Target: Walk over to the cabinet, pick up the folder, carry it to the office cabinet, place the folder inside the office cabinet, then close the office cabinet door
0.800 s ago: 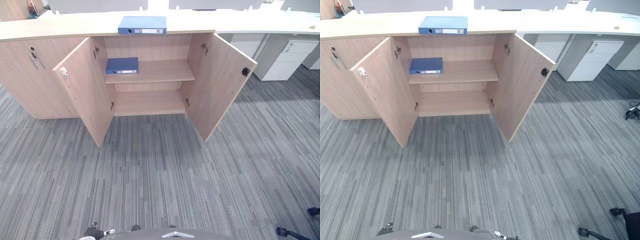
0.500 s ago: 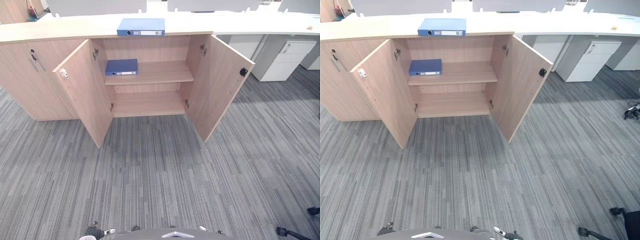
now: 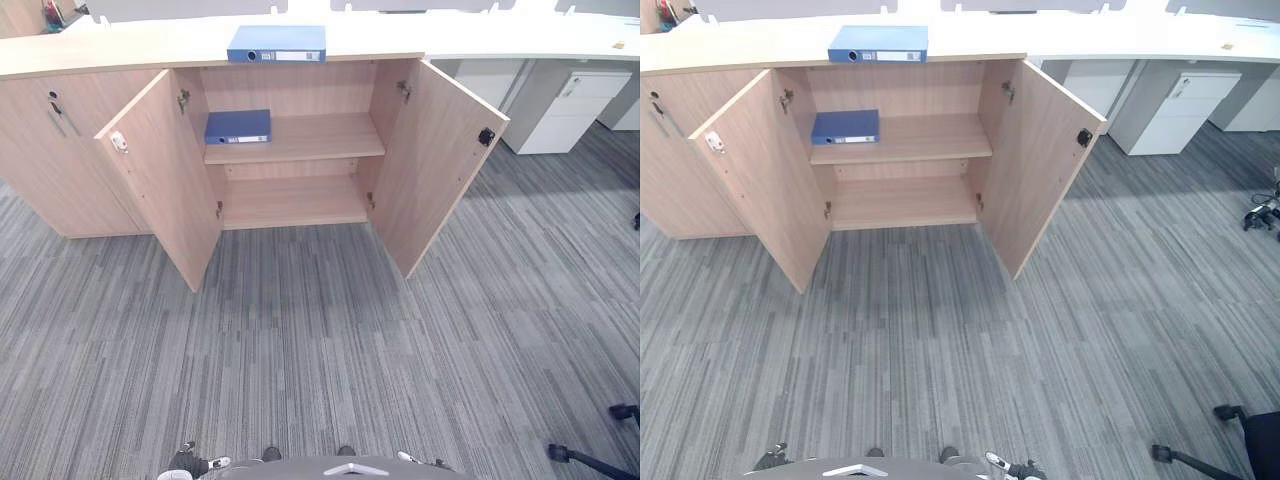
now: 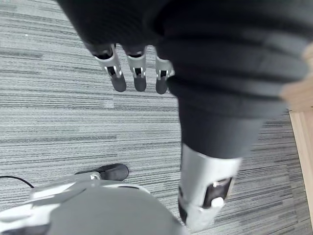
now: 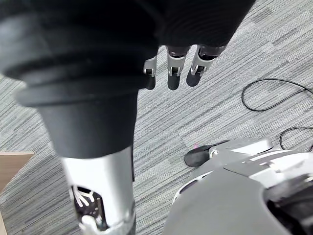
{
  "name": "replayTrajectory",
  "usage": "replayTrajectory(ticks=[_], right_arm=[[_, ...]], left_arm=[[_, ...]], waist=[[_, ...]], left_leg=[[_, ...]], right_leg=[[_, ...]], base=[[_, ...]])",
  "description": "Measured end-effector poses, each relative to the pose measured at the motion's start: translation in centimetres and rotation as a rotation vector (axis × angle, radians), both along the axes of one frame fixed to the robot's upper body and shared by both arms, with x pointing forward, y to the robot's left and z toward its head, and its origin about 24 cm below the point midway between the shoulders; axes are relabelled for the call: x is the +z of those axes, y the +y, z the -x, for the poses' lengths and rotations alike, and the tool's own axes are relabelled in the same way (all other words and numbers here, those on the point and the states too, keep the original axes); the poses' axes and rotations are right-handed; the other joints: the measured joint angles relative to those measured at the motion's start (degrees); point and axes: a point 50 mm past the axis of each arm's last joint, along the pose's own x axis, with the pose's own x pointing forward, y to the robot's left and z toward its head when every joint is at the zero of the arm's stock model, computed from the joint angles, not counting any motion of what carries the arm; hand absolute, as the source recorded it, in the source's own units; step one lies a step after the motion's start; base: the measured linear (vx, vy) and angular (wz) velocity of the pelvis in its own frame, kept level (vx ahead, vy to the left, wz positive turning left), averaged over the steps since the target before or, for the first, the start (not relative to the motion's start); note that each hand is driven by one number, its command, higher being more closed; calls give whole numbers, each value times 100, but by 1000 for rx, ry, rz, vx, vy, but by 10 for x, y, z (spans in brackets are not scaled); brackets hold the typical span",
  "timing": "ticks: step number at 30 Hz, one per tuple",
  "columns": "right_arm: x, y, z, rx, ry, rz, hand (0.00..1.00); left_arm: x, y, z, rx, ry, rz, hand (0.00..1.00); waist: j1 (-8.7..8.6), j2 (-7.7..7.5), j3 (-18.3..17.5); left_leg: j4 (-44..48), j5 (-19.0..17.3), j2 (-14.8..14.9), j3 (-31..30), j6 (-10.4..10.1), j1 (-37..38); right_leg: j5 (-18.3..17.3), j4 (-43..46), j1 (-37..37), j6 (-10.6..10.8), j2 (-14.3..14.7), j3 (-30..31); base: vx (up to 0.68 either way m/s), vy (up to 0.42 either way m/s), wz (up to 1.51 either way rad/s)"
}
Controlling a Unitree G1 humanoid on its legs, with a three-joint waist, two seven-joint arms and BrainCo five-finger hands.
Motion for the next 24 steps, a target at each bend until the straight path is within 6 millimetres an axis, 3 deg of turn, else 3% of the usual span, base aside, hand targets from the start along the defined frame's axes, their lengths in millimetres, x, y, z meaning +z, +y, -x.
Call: replayTrajectory(ticks=[5,8,10,13,14,16,17,19,22,24], right_arm=[[1,3,-12,9,-24,-8,0],[3,4,-21,14,-47,-8,0],[4,4,-24,15,-58,-6,0],[8,1,-31,18,-96,7,0],[8,1,-31,16,-100,8,0],[8,1,-32,16,-102,11,0],[9,0,-34,17,-112,16,0],[10,-1,-36,19,-117,19,0],[9,-3,-31,14,-101,25,0],[7,-6,-21,-3,-79,26,0]], left_arm=[[2,3,-7,-4,-18,-10,0],[4,8,-12,-5,-33,-22,0],[5,7,-17,-1,-52,-20,0],[4,5,-18,3,-52,-18,0],[5,6,-20,7,-58,-20,0],[6,6,-22,13,-63,-26,0],[6,5,-26,13,-72,-27,0],[7,4,-30,11,-82,-25,0],[8,2,-37,11,-100,-18,0],[7,-4,-38,49,-109,3,0]], waist=[[90,-83,102],[106,-137,189],[166,-185,373],[144,-30,449],[141,-66,457],[131,-54,458],[98,-28,465],[37,18,473],[-86,54,494],[-106,109,451]], left_leg=[[5,-84,7,145,34,-201],[119,-256,-20,401,137,-255],[735,-740,-31,550,216,-361],[1199,-1037,74,585,305,-388],[1294,-1162,73,567,351,-264],[1274,-1289,133,520,283,-99],[1153,-1328,218,432,220,23],[1020,-1327,305,342,141,85],[698,-1424,396,41,-283,458],[826,-1583,536,-69,-539,652]], right_leg=[[-59,84,-268,74,-4,134],[-508,895,-748,205,-129,236],[-824,1965,-1073,476,-328,258],[-784,3482,-1697,449,-417,233],[-1033,4121,-2002,332,-527,95],[-1415,4430,-2231,336,-573,-125],[-1522,4075,-2433,326,-463,-325],[-1451,3551,-2549,248,-300,-379],[-635,2253,-2568,-106,-78,-359],[-221,2239,-2432,-313,-9,-435]], base=[[-17,-8,-15],[72,52,-13],[48,56,-18],[86,93,-9],[229,73,-1],[282,41,7],[281,-9,20],[331,-57,29],[425,-159,59],[523,-272,55]])
